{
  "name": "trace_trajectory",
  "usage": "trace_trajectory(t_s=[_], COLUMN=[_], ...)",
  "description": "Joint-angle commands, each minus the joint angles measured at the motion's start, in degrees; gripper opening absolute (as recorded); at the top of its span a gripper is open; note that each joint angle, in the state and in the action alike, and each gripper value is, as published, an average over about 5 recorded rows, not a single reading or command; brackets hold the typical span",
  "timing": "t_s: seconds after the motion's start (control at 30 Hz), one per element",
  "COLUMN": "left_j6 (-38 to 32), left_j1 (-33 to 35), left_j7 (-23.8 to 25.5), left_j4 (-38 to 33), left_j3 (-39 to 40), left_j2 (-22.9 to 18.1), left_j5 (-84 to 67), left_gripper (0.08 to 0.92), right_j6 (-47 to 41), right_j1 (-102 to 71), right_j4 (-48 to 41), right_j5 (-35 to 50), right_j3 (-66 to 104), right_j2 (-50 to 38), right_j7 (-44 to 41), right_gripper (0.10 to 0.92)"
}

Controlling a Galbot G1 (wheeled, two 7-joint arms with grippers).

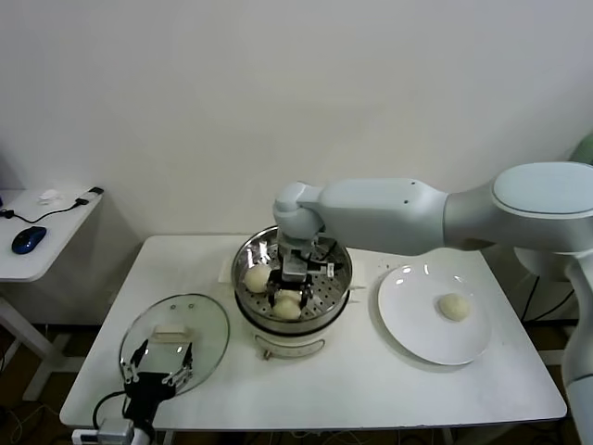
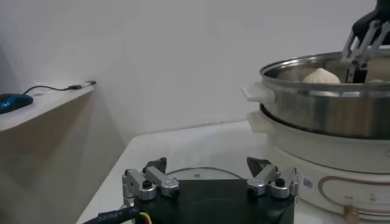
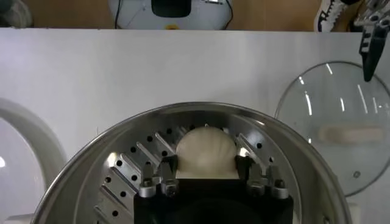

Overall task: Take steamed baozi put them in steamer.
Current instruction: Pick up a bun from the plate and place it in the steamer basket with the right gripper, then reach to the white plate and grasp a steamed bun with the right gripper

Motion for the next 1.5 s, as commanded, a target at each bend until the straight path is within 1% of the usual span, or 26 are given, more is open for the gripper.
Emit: trace_trajectory(t_s=[0.03, 0.17, 0.27, 0.37, 0.47, 0.53, 0.63, 0.73, 0.83, 0.93, 1.03, 1.13, 1.3, 1.5], left_j6=[-0.06, -0.03, 0.08, 0.16, 0.19, 0.15, 0.00, -0.01, 0.15, 0.29, 0.39, 0.40, 0.36, 0.30], left_j1=[0.14, 0.34, 0.45, 0.42, 0.25, 0.17, 0.09, -0.01, 0.00, 0.05, 0.07, 0.17, 0.43, 0.61], left_j7=[-0.03, -0.02, -0.05, -0.06, -0.04, -0.04, -0.06, -0.08, -0.10, -0.11, -0.11, -0.10, -0.10, -0.12], left_j4=[-0.16, -0.55, -0.86, -1.12, -1.29, -1.32, -1.27, -1.21, -1.14, -0.96, -0.73, -0.53, -0.44, -0.27], left_j3=[-0.07, -0.20, -0.20, -0.14, 0.02, 0.14, 0.24, 0.15, -0.02, -0.17, -0.20, -0.19, -0.21, -0.15], left_j2=[0.09, 0.13, 0.15, 0.09, -0.05, -0.08, 0.00, 0.03, -0.03, -0.13, -0.39, -0.73, -1.26, -1.57], left_j5=[-0.05, -0.07, -0.06, -0.07, -0.13, -0.19, -0.30, -0.41, -0.46, -0.46, -0.42, -0.26, 0.04, 0.31], left_gripper=[0.823, 0.823, 0.823, 0.823, 0.823, 0.823, 0.823, 0.823, 0.823, 0.823, 0.823, 0.823, 0.823, 0.823], right_j6=[1.35, 1.25, 1.28, 0.20, -4.78, -10.67, -20.13, -27.85, -33.87, -36.96, -37.85, -37.59, -36.20, -35.25], right_j1=[-1.46, 3.34, 9.10, 15.40, 21.54, 24.90, 27.63, 27.90, 26.14, 21.29, 14.26, 5.79, -5.42, -13.78], right_j4=[-2.00, -0.48, -0.02, -1.27, -3.90, -6.00, -7.71, -6.15, -3.24, -1.99, -3.14, -6.57, -13.26, -16.17], right_j5=[1.01, 6.28, 11.45, 19.36, 27.20, 29.38, 28.85, 28.37, 28.25, 27.60, 25.71, 21.96, 18.00, 14.82], right_j3=[0.36, 0.57, -0.53, -4.26, -11.44, -16.71, -22.72, -27.57, -31.57, -30.97, -25.85, -18.35, -7.53, 0.91], right_j2=[0.74, -1.09, -3.66, -7.71, -12.87, -17.11, -24.30, -30.81, -36.31, -40.19, -42.34, -42.79, -40.93, -39.22], right_j7=[-0.10, -1.86, -4.48, -7.16, -8.09, -7.61, -6.18, -4.79, -3.28, -1.55, -0.26, 0.29, 0.32, 1.60], right_gripper=[0.716, 0.803, 0.820, 0.822, 0.823, 0.823, 0.823, 0.823, 0.823, 0.823, 0.823, 0.823, 0.823, 0.823])
